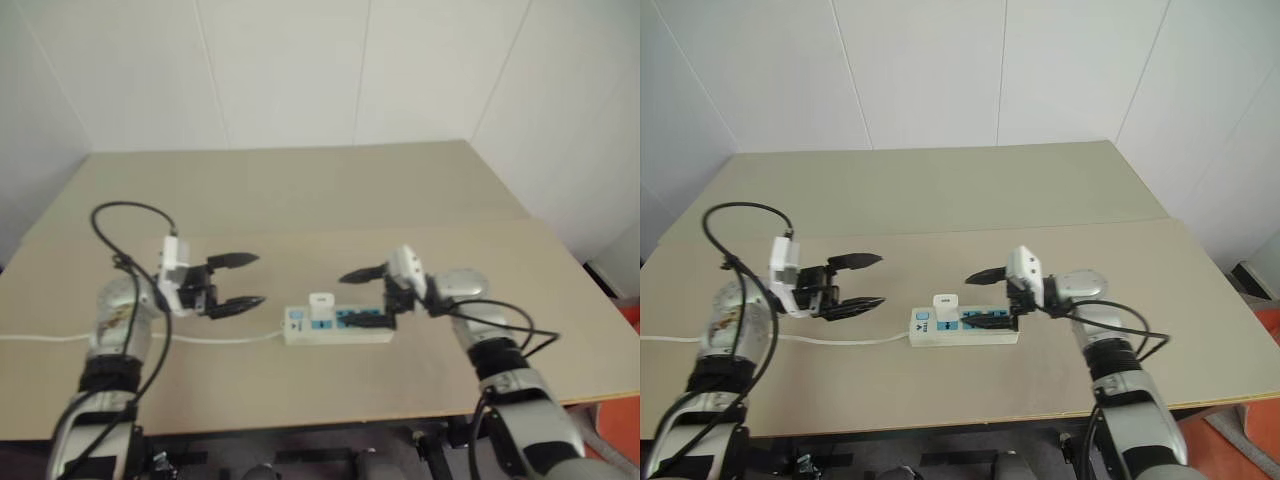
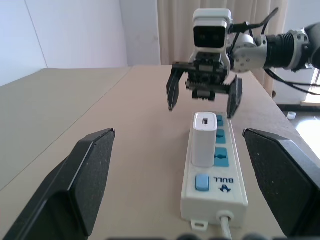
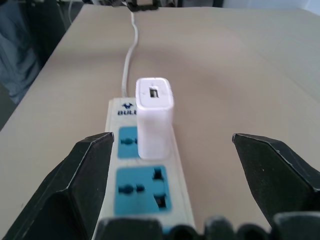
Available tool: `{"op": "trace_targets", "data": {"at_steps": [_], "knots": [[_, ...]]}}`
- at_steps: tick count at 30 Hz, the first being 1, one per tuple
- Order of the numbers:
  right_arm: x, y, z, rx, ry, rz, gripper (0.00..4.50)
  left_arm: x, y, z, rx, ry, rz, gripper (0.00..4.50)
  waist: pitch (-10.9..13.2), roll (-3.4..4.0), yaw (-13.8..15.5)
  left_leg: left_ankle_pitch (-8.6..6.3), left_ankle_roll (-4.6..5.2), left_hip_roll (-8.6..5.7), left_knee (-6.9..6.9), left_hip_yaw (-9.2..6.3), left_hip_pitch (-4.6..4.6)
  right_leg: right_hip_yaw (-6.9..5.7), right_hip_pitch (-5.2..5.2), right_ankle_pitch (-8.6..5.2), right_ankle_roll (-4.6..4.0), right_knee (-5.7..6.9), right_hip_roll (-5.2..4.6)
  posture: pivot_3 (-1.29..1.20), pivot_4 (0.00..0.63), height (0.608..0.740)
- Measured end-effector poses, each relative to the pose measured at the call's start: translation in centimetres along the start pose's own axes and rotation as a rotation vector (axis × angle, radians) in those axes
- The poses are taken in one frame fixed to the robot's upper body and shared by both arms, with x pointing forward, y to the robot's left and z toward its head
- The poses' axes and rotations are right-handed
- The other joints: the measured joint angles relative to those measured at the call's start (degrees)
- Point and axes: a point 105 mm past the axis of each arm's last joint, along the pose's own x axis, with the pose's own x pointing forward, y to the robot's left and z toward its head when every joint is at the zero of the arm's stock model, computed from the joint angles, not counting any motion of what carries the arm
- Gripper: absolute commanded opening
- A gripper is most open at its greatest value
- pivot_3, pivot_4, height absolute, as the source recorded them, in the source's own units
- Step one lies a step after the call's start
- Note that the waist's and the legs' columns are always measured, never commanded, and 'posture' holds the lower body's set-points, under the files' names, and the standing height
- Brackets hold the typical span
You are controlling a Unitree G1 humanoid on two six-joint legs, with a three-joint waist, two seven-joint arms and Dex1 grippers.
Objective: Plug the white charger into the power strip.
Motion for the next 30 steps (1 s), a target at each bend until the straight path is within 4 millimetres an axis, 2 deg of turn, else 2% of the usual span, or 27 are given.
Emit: {"op": "trace_targets", "data": {"at_steps": [3, 5, 11, 21, 26, 30], "knots": [[-3.9, 0.1, 0.1, -0.04, 0.117, -0.021, 4.5, -2.8, -1.3, -1.3, 0.009, 0.159, -0.014, 4.47, 0.2, 0.01, 0.1, 0.0, 0.0, 0.01, -0.01, 0.04, 0.07, 0.0, 0.01, -0.03, -0.04, 0.06, 0.02, 0.0, 0.15, 0.74], [-7.0, 0.4, -0.3, -0.036, 0.218, -0.045, 4.5, -4.7, -1.4, -1.4, 0.003, 0.203, 0.023, 4.47, 0.5, -0.03, 0.4, 0.01, 0.01, 0.03, 0.0, 0.05, 0.08, -0.01, 0.01, -0.03, -0.04, 0.07, 0.03, 0.0, 0.15, 0.74], [-11.2, 2.1, -0.6, -0.027, 0.371, -0.064, 4.5, -8.0, -1.4, 0.1, 0.022, 0.283, 0.081, 4.47, 0.6, 0.0, 0.6, 0.0, 0.02, 0.03, -0.01, 0.16, 0.03, 0.02, -0.01, -0.07, -0.02, 0.02, -0.02, 0.0, 0.15, 0.74], [-12.6, 3.5, -0.9, -0.006, 0.422, -0.082, 4.5, -6.4, -2.2, -0.9, 0.014, 0.221, 0.073, 4.47, 0.7, -0.02, 0.8, 0.0, 0.02, 0.06, 0.01, 0.18, 0.08, 0.04, 0.02, -0.06, -0.03, 0.08, 0.03, 0.0, 0.15, 0.74], [-12.9, 4.6, -1.2, 0.021, 0.442, -0.1, 4.5, -5.3, -1.8, -1.2, -0.004, 0.187, 0.064, 4.47, 0.7, -0.02, 1.4, 0.0, 0.02, 0.05, 0.07, 0.17, 0.1, 0.03, 0.07, -0.05, -0.03, 0.11, 0.03, 0.0, 0.15, 0.74], [-13.3, 4.7, -1.2, 0.036, 0.456, -0.147, 4.5, -4.2, -1.3, -1.7, -0.016, 0.168, 0.049, 4.47, 0.7, -0.02, 1.5, 0.0, 0.02, 0.03, 0.1, 0.18, 0.1, 0.03, 0.08, -0.05, -0.03, 0.11, 0.02, 0.0, 0.15, 0.74]]}}
